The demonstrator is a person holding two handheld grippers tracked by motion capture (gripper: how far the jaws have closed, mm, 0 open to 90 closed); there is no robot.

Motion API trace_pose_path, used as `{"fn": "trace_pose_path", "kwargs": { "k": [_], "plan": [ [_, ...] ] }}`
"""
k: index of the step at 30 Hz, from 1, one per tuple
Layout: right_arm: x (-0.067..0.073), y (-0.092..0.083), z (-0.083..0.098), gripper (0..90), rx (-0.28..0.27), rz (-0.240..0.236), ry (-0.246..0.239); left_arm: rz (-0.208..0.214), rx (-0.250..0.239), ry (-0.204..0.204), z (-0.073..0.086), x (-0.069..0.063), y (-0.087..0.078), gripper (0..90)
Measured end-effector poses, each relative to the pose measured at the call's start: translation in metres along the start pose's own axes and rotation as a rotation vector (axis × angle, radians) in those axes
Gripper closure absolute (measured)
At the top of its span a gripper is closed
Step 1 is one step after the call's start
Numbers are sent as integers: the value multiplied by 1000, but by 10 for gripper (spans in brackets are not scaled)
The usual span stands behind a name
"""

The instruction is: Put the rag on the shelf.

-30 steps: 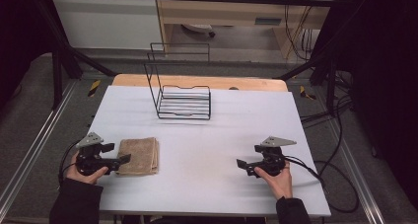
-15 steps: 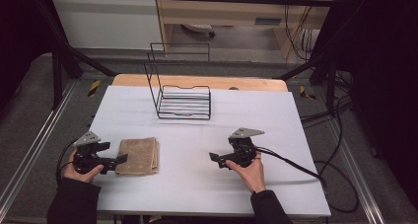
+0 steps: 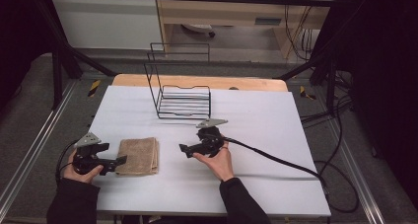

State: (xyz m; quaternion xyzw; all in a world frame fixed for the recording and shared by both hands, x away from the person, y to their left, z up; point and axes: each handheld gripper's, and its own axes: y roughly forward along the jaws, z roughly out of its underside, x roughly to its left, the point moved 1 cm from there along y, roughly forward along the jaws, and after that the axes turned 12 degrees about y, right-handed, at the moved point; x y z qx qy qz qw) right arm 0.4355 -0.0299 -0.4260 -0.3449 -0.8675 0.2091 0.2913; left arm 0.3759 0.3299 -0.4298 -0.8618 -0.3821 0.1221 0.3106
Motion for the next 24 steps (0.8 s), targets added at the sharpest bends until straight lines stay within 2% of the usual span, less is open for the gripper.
{"fn": "trace_pose_path", "kwargs": {
  "k": [7,18,21,22,24],
  "plan": [
    [20,36,-13,95,25,-4,-30,2,4,3,0,-1,2,57],
    [41,82,-26,249,74,-31,-17,2,10,9,1,-1,3,59],
    [47,93,-26,298,95,-39,-18,1,9,9,1,-1,2,60],
    [49,100,-25,346,111,-26,-27,1,9,9,1,-1,2,60],
    [51,106,-24,394,120,-29,-11,0,10,8,1,-1,2,61]
  ]
}}
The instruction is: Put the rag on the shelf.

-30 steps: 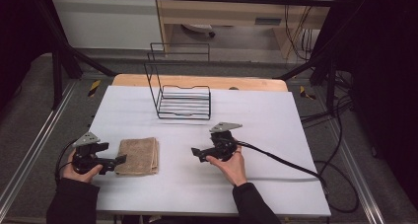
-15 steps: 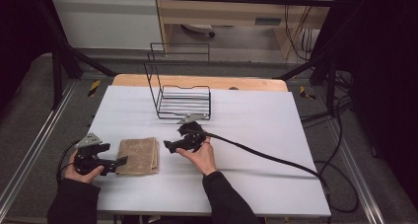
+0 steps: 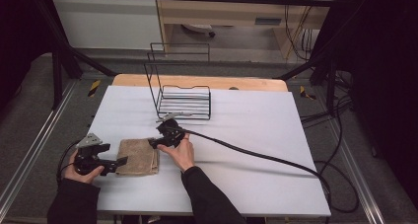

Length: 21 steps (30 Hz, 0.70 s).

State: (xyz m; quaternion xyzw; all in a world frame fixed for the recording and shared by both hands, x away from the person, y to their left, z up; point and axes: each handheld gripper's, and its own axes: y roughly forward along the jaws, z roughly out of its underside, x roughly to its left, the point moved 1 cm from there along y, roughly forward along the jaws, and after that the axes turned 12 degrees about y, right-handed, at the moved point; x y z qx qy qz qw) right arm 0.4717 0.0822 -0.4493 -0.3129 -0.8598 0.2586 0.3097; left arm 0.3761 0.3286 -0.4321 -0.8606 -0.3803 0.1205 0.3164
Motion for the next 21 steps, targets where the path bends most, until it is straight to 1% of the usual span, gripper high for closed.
{"fn": "trace_pose_path", "kwargs": {
  "k": [1,2,3,6,12,15,19,20,21],
  "plan": [
    [0,0,0,394,0,0,0,0,-1,-1,0,0,0,61],
    [0,2,0,430,1,-10,8,1,-2,-2,0,0,0,62],
    [0,4,1,445,-2,-13,10,0,-2,-2,0,0,0,62],
    [-1,8,3,491,20,-22,14,0,0,-3,0,0,0,64],
    [4,13,6,602,38,-43,-7,-2,3,1,0,0,0,66],
    [7,14,8,639,46,-43,-13,-3,1,0,0,0,0,67],
    [9,14,9,707,48,-45,-3,-6,2,1,0,0,1,70],
    [9,14,10,751,55,-47,7,-6,1,0,0,0,0,71],
    [9,14,10,751,55,-47,7,-6,0,-1,0,0,0,71]
  ]
}}
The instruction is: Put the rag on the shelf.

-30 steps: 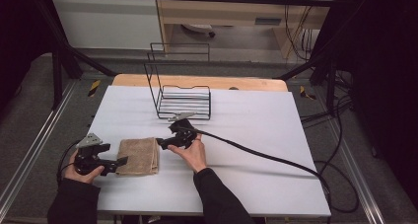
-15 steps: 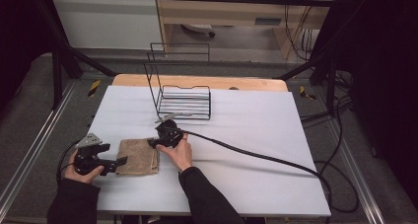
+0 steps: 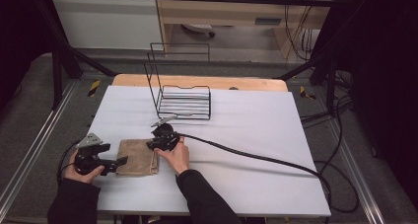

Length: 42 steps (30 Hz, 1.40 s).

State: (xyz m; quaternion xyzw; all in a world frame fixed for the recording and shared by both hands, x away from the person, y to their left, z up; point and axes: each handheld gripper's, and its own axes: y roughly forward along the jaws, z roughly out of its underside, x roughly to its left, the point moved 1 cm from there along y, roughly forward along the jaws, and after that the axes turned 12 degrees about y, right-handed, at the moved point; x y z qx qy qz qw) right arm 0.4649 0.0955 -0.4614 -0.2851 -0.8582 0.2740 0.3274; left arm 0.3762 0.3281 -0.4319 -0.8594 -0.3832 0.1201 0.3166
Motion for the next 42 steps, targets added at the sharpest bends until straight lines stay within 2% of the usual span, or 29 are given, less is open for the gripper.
{"fn": "trace_pose_path", "kwargs": {
  "k": [5,11,16,19,25,30,33,36,40,42],
  "plan": [
    [1,0,0,846,1,-3,27,0,0,0,0,0,0,74],
    [4,-5,-1,860,-9,13,36,-2,-9,-10,1,2,-2,76],
    [9,-16,0,860,-31,45,29,-2,-13,-11,1,2,-2,83],
    [11,-24,3,860,-38,63,42,-1,-13,-12,1,2,-2,97],
    [3,-42,13,859,-53,110,56,-5,-14,-23,-4,2,0,149],
    [-8,-51,20,853,-69,150,48,-1,-35,-18,-17,0,5,216],
    [-14,-51,22,833,-73,132,51,26,-6,-4,-29,-2,13,227],
    [-17,-53,23,767,-90,130,42,21,16,2,-39,-2,25,238],
    [-23,-62,23,642,-128,138,32,30,36,-19,-48,6,44,284],
    [-26,-67,24,578,-136,131,40,29,43,-30,-52,10,53,343]
  ]
}}
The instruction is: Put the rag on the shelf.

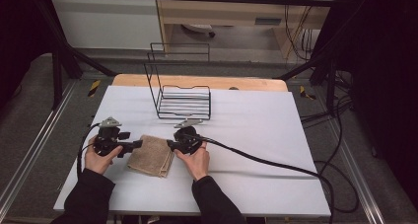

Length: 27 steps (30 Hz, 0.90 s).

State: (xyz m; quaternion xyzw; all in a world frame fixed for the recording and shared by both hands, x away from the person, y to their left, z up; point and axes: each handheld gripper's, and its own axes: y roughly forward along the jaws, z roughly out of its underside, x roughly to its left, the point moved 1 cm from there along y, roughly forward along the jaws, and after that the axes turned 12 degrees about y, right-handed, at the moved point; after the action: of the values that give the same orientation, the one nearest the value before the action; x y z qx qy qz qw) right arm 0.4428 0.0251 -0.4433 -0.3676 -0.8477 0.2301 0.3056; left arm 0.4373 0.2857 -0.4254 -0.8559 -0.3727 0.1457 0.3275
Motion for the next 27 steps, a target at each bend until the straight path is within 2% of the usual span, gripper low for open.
{"fn": "trace_pose_path", "kwargs": {
  "k": [4,6,9,13,17,20,27],
  "plan": [
    [-5,-4,3,485,-1,3,-1,-11,0,-24,-3,7,15,444],
    [-6,-3,3,454,6,4,0,-15,9,-23,-2,8,20,507],
    [-7,-1,3,435,3,-9,6,2,27,-23,0,9,25,573],
    [-10,6,2,455,6,-22,44,8,40,-19,2,10,29,625],
    [-8,15,2,475,26,-21,38,25,56,-12,3,9,33,676],
    [-9,18,3,519,27,-26,51,40,61,-1,3,7,34,723],
    [-8,20,6,620,56,-39,65,39,74,25,3,4,36,770]
  ]
}}
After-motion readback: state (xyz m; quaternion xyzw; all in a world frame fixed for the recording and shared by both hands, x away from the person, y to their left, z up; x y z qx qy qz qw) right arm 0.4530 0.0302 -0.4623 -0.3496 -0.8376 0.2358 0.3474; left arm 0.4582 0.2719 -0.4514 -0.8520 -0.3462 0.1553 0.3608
